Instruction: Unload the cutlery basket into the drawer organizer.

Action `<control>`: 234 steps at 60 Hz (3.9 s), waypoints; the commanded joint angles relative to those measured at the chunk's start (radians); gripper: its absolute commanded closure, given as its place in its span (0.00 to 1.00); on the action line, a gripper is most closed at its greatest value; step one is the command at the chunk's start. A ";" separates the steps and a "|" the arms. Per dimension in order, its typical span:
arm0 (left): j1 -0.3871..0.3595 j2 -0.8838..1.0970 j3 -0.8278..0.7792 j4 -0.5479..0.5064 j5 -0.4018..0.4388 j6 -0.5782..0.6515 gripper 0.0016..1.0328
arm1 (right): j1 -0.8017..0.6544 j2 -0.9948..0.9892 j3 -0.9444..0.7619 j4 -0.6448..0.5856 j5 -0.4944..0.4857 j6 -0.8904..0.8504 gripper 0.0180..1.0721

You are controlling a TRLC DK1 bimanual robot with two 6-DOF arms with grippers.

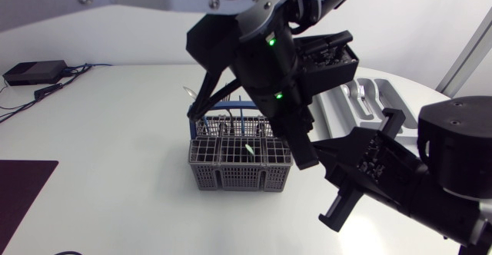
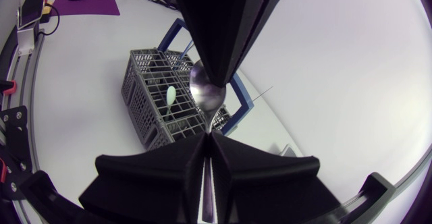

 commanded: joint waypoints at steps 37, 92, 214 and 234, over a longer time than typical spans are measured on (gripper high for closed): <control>0.211 -0.163 -0.152 0.146 0.045 0.413 0.05 | -0.797 -0.007 -0.078 -0.107 -0.689 -0.361 0.87; 0.247 -0.207 -0.457 0.295 0.066 0.824 0.07 | -1.306 0.845 0.319 -0.301 -0.879 -1.074 0.68; 0.217 -0.235 -0.483 0.272 0.128 0.847 0.07 | -1.061 1.055 0.382 -0.300 -0.279 -1.676 0.87; 0.205 -0.233 -0.482 0.260 0.126 0.839 0.07 | -1.059 1.037 0.362 -0.311 -0.284 -1.676 0.89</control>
